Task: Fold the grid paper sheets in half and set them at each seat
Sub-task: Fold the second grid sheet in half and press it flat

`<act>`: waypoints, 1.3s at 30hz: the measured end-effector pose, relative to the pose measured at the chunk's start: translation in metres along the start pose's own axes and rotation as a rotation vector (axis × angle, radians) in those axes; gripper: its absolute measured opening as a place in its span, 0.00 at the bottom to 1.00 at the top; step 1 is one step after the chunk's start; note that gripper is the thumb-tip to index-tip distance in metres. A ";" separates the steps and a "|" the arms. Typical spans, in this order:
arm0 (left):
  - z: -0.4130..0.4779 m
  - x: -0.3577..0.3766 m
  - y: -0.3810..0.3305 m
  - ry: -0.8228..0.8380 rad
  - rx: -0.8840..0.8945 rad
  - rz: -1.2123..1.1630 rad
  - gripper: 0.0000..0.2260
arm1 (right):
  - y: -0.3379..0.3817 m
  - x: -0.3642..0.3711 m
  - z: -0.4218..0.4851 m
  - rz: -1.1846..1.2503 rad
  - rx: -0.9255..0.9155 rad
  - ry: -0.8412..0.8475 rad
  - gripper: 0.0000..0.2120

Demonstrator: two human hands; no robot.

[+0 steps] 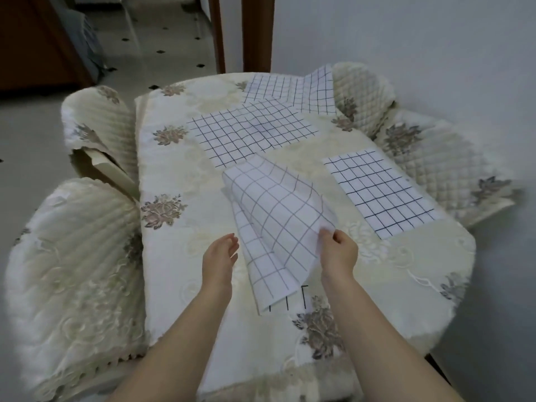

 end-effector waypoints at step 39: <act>-0.001 0.119 0.083 0.123 -0.176 0.500 0.12 | -0.088 -0.258 -0.030 0.162 0.333 -0.809 0.04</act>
Point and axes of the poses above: each hand's wrist, its own z-axis towards the middle knuckle, its own x-axis out of the palm, y = z × x, the point moved 3 cm from there along z, towards the middle knuckle, and after that the axes turned 15 degrees about -x, right-handed, at the moved point
